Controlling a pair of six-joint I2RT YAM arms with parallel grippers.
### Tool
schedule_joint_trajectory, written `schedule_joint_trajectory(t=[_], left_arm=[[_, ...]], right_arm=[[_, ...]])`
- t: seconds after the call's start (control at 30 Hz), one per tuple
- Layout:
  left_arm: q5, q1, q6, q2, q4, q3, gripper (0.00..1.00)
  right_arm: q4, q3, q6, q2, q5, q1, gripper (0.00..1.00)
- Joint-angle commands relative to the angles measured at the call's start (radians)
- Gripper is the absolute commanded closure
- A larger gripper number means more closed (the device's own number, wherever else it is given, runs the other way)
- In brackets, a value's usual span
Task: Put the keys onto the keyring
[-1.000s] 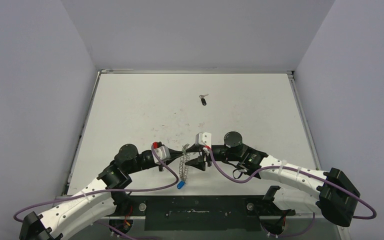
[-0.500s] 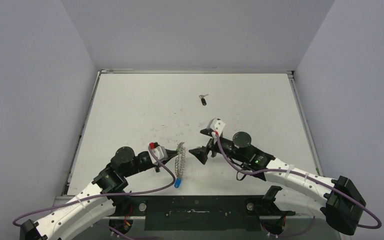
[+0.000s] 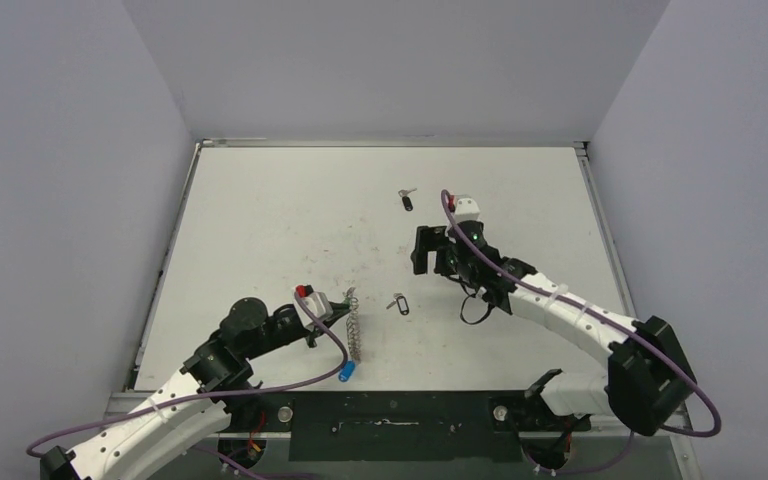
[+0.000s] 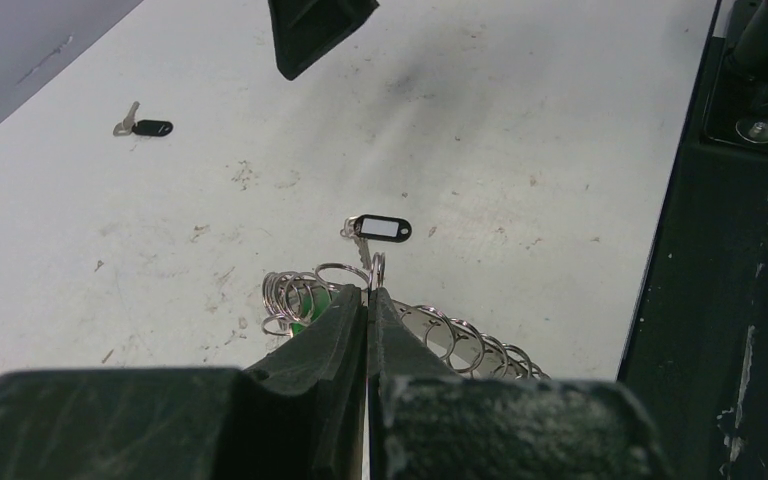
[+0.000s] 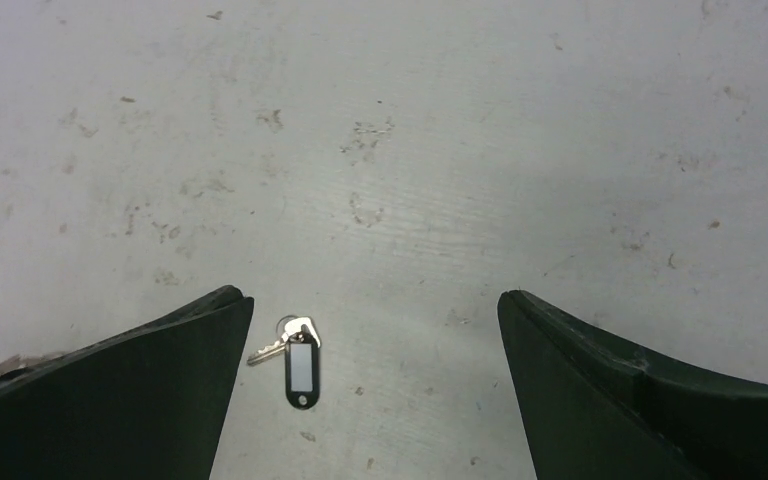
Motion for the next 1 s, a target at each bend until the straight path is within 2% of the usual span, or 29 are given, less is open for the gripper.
schedule_joint_trajectory(t=[0.0,0.1,0.37,0.6,0.83,0.97], left_arm=[[-0.017,0.003,-0.026,-0.006,0.04,0.002,1.0],[-0.01,0.002,-0.031,0.003,0.043,-0.004,1.0],[-0.006,0.003,-0.034,0.013,0.057,-0.009,1.0],[-0.009,0.003,-0.029,0.005,0.039,-0.006,1.0],[-0.016,0.001,-0.026,-0.003,0.039,-0.009,1.0],[-0.017,0.001,-0.023,-0.002,0.038,-0.008,1.0]], right_arm=[[-0.243,0.148,0.135,0.164,-0.064,-0.089,0.0],[-0.27,0.196,0.121,0.27,-0.172,-0.108,0.01],[-0.17,0.188,0.078,0.404,-0.404,-0.097,0.17],[-0.313,0.291,-0.039,0.456,-0.208,0.036,0.35],[-0.408,0.406,-0.058,0.517,-0.047,0.145,0.41],[-0.48,0.492,-0.078,0.579,0.049,0.193,0.49]])
